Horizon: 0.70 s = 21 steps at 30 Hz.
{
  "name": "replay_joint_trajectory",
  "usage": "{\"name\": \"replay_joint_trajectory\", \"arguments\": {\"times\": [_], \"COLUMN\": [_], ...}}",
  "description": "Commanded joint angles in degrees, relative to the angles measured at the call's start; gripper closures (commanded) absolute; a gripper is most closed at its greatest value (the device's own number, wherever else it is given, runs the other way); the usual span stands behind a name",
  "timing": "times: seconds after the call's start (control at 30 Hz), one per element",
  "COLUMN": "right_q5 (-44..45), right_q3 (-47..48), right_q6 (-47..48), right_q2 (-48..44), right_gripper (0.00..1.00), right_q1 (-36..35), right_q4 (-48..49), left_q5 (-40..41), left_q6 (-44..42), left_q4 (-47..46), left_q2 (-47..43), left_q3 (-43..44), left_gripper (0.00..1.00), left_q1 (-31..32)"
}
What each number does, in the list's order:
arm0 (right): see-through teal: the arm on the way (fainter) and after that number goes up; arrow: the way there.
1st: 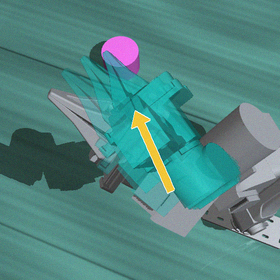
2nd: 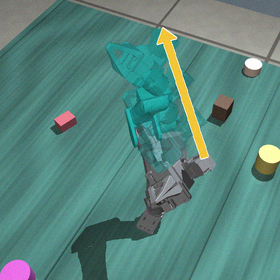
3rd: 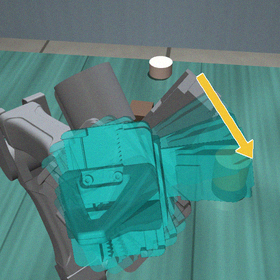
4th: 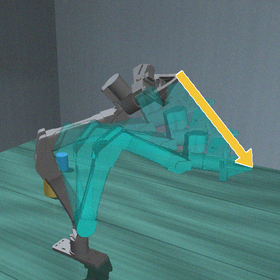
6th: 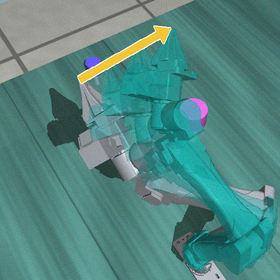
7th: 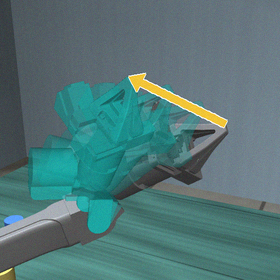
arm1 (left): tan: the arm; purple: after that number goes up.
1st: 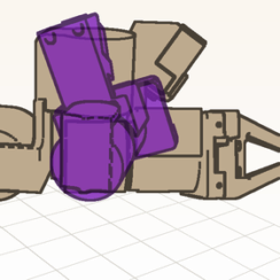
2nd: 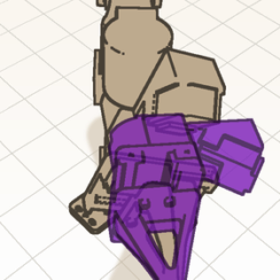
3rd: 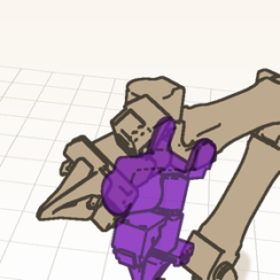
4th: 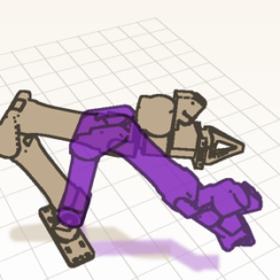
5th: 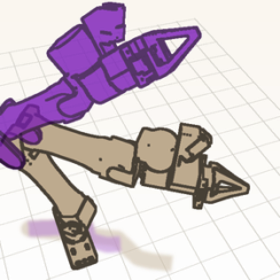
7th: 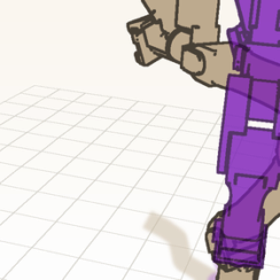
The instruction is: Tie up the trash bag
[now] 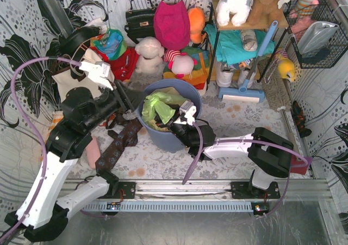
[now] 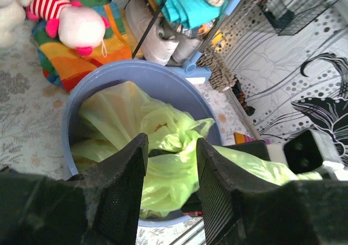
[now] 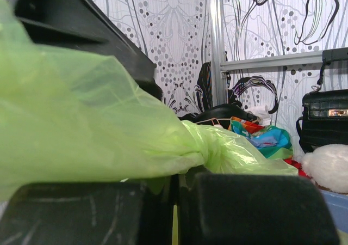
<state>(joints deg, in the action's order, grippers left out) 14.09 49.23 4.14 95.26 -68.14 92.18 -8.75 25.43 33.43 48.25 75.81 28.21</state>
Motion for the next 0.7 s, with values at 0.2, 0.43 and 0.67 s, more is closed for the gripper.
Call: {"name": "replay_joint_trajectory", "arguments": {"times": [0.2, 0.43, 0.67], "right_q5": [-0.9, -0.7, -0.7], "right_q3": [-0.3, 0.1, 0.4], "right_q6": [-0.1, 0.0, -0.1], "right_q2": [1.7, 1.9, 2.0], "right_gripper": [1.00, 1.00, 1.00], "right_q1": [0.1, 0.1, 0.1], "right_q4": [5.3, 5.3, 5.3], "left_q5": [2.0, -1.0, -3.8], "left_q6": [2.3, 2.5, 2.4], "left_q4": [-1.2, -1.1, -0.3], "left_q2": [3.5, 3.3, 3.6], "left_q3": [-1.8, -2.6, -3.7], "left_gripper": [0.58, 0.57, 0.62], "left_q1": [0.2, 0.1, 0.1]}}
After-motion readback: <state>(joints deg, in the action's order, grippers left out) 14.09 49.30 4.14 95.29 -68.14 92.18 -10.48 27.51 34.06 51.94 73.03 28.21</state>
